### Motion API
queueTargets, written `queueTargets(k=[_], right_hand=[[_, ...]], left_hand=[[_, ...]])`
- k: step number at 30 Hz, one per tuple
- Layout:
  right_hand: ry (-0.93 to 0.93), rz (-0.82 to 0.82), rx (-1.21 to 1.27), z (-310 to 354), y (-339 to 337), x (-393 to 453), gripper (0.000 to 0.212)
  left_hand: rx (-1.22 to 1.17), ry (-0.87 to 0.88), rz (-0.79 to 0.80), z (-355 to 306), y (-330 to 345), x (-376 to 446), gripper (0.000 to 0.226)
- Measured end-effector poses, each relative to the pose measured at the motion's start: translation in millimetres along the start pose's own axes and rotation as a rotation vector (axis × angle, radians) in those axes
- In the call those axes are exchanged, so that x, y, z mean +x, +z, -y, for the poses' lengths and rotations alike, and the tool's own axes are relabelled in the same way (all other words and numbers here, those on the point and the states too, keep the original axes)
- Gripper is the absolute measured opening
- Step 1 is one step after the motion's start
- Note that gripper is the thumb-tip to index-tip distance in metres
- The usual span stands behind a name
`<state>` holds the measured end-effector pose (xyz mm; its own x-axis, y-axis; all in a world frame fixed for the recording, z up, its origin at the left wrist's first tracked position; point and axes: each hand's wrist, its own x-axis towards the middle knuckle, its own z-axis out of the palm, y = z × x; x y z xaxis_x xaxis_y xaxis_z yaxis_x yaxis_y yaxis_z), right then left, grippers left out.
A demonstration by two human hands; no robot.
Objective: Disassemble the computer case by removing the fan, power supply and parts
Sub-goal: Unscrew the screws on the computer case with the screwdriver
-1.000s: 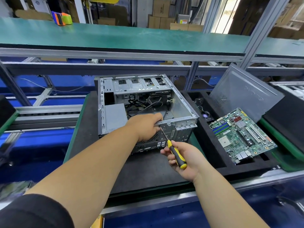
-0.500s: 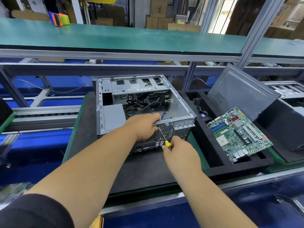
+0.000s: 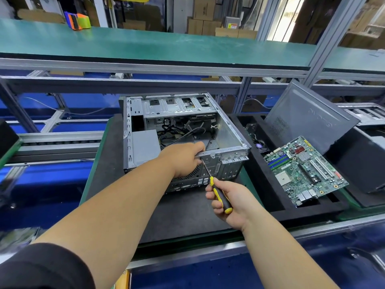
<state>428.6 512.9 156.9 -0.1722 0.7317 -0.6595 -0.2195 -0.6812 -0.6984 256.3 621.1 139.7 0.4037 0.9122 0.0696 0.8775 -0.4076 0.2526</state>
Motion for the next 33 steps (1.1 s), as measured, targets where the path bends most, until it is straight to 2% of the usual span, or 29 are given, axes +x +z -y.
queueTargets(k=[3,7,8,9,11,13,17,20,24,28,30,32,33], right_hand=[[-0.137,-0.157,-0.322,0,5,1,0.029],[-0.474,-0.481,-1.192,-3,8,-2,0.025],[-0.542,-0.555,-1.33,-5,9,-3,0.025],[-0.592,-0.587,-1.364,-7,9,-2,0.025],[-0.577,-0.53,-1.262,-8,7,1,0.026],[-0.453,-0.408,-0.974,-2,5,4,0.026],[-0.085,-0.106,-0.194,5,2,2,0.038],[0.016,0.013,0.005,5,-2,-1,0.036],[-0.049,-0.048,-0.121,4,2,-1,0.034],[-0.146,-0.2,-0.492,6,9,-1,0.031],[-0.307,-0.327,-0.811,3,9,-4,0.028],[-0.49,-0.542,-1.269,-5,8,-5,0.026],[-0.555,-0.618,-1.418,-9,9,-6,0.023]], left_hand=[[-0.002,0.003,-0.001,-1,-1,0,0.017],[0.002,0.01,0.0,-2,-1,0,0.015],[0.0,0.009,0.001,-2,-1,0,0.015],[-0.003,0.008,0.002,-2,-1,0,0.015],[-0.003,0.007,0.004,-2,-1,0,0.015],[-0.001,0.008,0.003,-1,0,1,0.016],[-0.001,0.005,-0.003,-1,0,0,0.017],[0.0,0.007,-0.002,-1,-1,1,0.017],[-0.003,0.01,0.001,0,-1,1,0.018],[-0.006,0.008,0.001,0,-1,0,0.016],[-0.006,0.006,0.004,-1,-1,0,0.016],[-0.008,0.006,0.008,-2,-1,0,0.015],[-0.012,0.006,0.008,-2,-2,-1,0.015]])
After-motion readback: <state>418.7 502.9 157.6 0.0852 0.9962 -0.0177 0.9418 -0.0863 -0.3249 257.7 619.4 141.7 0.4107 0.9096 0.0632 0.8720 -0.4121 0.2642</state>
